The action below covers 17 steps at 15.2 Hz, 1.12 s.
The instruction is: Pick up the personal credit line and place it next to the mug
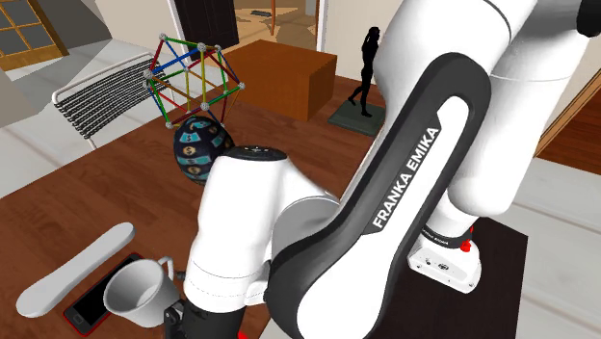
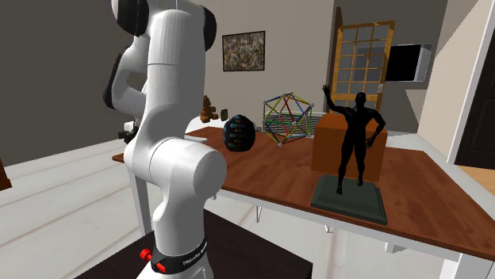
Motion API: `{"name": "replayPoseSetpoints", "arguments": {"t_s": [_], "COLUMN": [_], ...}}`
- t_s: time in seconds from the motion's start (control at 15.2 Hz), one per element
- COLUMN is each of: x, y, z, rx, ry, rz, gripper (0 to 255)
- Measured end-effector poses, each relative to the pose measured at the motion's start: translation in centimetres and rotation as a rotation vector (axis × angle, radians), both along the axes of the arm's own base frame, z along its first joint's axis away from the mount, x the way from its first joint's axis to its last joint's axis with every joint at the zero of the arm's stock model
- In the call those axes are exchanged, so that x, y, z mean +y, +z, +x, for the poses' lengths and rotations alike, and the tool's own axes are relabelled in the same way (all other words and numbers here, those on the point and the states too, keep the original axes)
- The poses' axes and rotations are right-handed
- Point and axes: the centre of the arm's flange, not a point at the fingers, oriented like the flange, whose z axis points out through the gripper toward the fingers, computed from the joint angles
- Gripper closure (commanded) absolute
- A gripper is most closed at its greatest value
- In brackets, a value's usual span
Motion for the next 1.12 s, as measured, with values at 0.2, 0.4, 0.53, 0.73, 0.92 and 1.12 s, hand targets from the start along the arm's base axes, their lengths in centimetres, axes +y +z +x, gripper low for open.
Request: {"name": "replayPoseSetpoints", "arguments": {"t_s": [0.2,0.4,0.53,0.73,0.92,1.12], "x": [0.0,0.0,0.0,0.0,0.0,0.0], "y": [-1.5,-3.0,-4.0,-4.9,-5.0,-5.0], "z": [0.0,0.1,-0.2,0.0,0.0,0.0], "rx": [0.000,0.000,0.000,0.000,-0.001,-0.001], "ry": [0.000,0.000,0.000,0.000,0.000,0.000], "rz": [0.000,0.000,0.001,0.000,0.000,0.000], "gripper": [255,255,255,255,255,0]}}
